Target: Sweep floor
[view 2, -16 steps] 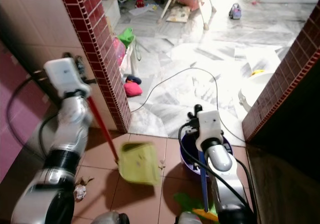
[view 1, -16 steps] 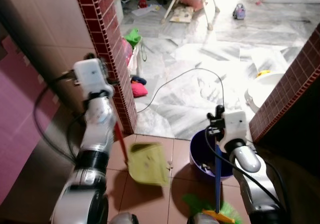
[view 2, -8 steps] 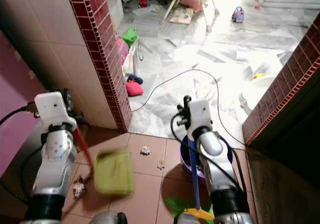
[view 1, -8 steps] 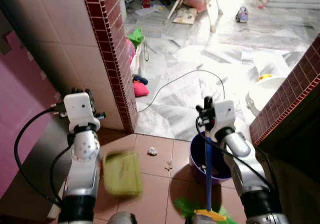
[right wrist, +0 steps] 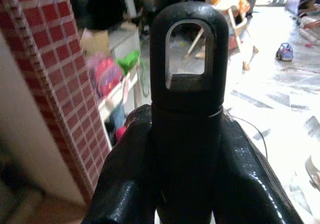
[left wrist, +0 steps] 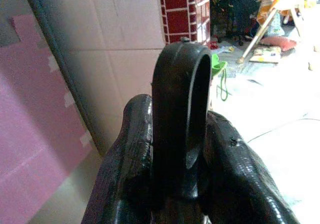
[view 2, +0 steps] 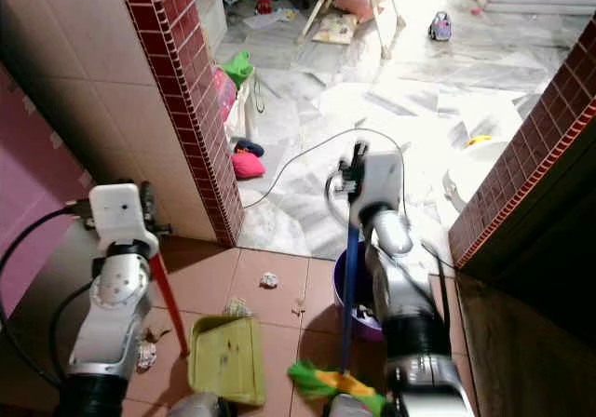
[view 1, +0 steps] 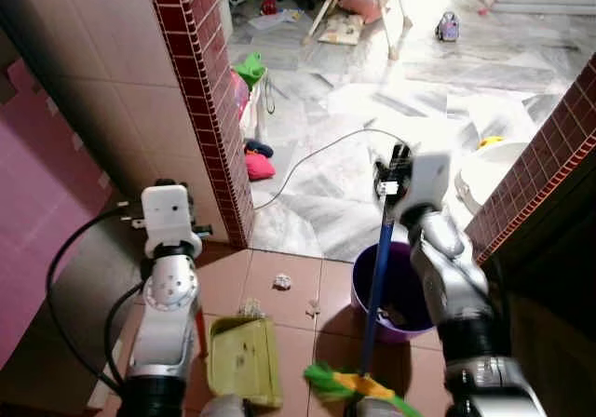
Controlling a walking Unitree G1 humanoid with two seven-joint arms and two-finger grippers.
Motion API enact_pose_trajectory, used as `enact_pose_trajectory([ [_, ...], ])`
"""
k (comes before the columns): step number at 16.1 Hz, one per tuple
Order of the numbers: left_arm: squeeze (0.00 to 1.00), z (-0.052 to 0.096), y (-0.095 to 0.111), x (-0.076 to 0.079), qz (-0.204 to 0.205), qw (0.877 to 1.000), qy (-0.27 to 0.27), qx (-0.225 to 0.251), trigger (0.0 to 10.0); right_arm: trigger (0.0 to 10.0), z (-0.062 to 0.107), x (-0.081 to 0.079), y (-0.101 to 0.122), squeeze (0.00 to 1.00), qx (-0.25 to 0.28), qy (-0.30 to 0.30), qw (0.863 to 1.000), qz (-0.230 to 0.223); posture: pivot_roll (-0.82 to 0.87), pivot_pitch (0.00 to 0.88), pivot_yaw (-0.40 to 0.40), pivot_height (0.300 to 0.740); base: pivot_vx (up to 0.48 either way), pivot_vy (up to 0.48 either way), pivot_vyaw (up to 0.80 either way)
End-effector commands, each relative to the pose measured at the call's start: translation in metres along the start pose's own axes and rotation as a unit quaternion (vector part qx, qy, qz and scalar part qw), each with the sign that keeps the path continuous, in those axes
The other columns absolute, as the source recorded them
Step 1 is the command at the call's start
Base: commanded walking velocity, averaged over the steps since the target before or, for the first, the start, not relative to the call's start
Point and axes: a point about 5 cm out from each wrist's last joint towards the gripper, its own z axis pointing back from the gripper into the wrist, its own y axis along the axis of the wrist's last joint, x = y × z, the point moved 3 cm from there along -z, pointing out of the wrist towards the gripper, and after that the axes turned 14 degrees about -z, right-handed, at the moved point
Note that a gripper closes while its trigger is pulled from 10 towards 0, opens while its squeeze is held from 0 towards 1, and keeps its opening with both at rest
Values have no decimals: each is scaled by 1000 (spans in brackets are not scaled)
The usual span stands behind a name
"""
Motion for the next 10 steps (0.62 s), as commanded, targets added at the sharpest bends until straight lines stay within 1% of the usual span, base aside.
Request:
enact_pose_trajectory([
  [1,0,0,11,-4,-6,1000,9,15,10000,10000,-10,-7,19,0,30,3,999,-46,-80,0,39,740,0,0,0],
  [3,0,1,9,0,3,1000,-5,9,10000,10000,-17,-9,29,0,36,4,997,-67,-80,0,37,740,0,0,0],
  [4,0,2,9,1,-12,999,-12,27,10000,10000,-20,-12,35,0,43,10,997,-70,-82,0,36,740,0,0,0],
  [6,0,2,3,1,-6,1000,-7,11,10000,10000,-23,-18,46,0,64,24,996,-63,-83,0,34,740,0,0,0],
  [7,0,2,3,2,-6,1000,-8,10,10000,10000,-25,-22,54,0,83,33,995,-45,-82,0,35,740,0,0,0],
  [9,0,2,2,5,0,1000,-12,2,10000,10000,-28,-24,70,0,132,22,991,24,-79,0,32,740,0,0,0],
  [10,0,3,1,5,1,1000,-13,1,10000,10000,-28,-24,72,0,137,19,990,30,-79,0,32,740,0,0,0],
])
